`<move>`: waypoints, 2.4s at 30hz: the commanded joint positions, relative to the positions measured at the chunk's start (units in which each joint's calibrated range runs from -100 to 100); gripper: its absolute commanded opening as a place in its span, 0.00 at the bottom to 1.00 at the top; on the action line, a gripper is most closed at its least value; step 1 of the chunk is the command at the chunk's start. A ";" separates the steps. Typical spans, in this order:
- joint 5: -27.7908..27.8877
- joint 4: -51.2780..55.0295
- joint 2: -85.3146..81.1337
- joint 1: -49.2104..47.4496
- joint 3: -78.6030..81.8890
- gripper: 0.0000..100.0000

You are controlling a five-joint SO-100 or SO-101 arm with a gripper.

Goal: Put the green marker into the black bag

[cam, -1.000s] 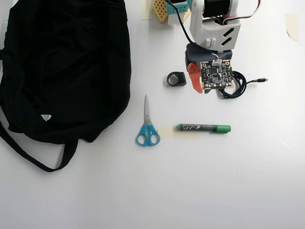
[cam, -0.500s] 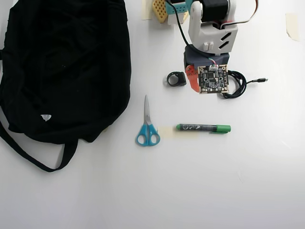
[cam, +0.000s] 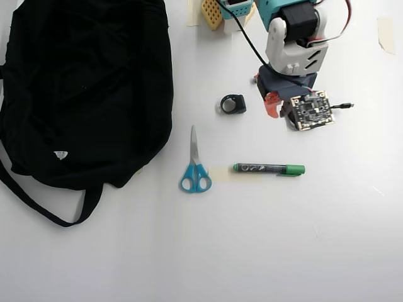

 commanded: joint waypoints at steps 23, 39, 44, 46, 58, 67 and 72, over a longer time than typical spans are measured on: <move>15.00 -20.31 4.36 5.73 4.77 0.02; 21.34 -20.39 10.25 7.60 0.55 0.02; 23.81 -20.39 15.31 7.82 -5.83 0.02; 24.54 -20.39 16.80 7.82 -7.63 0.02; 31.41 -20.39 20.21 7.82 -10.95 0.02; 36.55 -19.19 20.62 7.75 -10.05 0.02; 41.43 -18.24 22.70 7.22 -10.86 0.02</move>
